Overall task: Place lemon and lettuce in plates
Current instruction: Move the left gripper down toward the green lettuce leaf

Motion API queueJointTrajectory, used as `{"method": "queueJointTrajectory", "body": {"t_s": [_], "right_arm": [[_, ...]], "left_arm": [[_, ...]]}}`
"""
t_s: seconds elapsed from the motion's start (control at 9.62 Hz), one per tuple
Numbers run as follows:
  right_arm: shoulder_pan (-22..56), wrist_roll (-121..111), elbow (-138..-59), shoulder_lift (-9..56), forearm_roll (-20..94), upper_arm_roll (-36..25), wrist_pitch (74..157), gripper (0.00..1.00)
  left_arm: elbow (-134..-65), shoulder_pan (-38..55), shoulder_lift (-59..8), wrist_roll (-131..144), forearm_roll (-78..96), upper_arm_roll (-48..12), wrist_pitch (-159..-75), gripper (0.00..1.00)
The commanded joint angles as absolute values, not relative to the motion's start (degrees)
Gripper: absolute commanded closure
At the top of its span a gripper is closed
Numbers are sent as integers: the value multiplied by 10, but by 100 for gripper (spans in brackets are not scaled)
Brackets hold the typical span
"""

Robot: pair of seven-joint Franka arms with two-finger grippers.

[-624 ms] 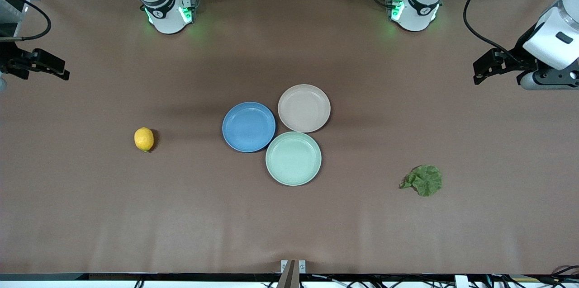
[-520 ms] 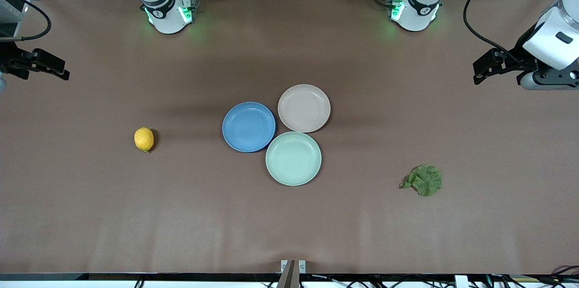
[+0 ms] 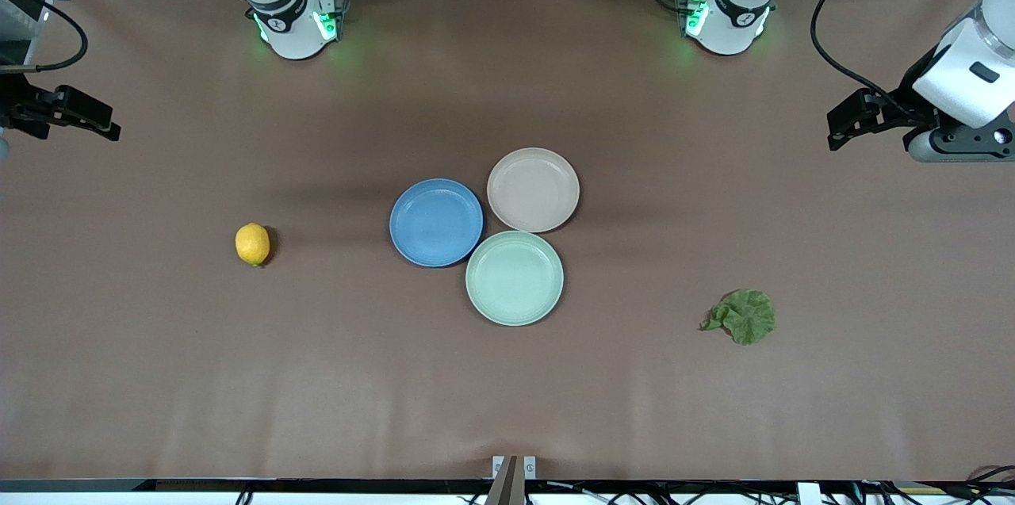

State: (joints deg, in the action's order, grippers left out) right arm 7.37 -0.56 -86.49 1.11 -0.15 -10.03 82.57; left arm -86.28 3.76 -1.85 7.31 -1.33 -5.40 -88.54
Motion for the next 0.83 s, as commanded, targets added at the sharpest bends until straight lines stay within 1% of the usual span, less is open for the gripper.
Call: {"method": "queueJointTrajectory", "body": {"t_s": [0.0, 0.31, 0.73], "right_arm": [[70, 0, -850, 18, -4, -98, 820, 0], [69, -1, -850, 18, -4, -98, 820, 0], [69, 0, -849, 18, -3, -98, 820, 0]], "left_arm": [[-859, 40, -31, 66, -17, -57, -880, 0], [-810, 41, -90, 61, -18, -54, -883, 0], [-809, 44, -136, 61, -22, -57, -931, 0]]}}
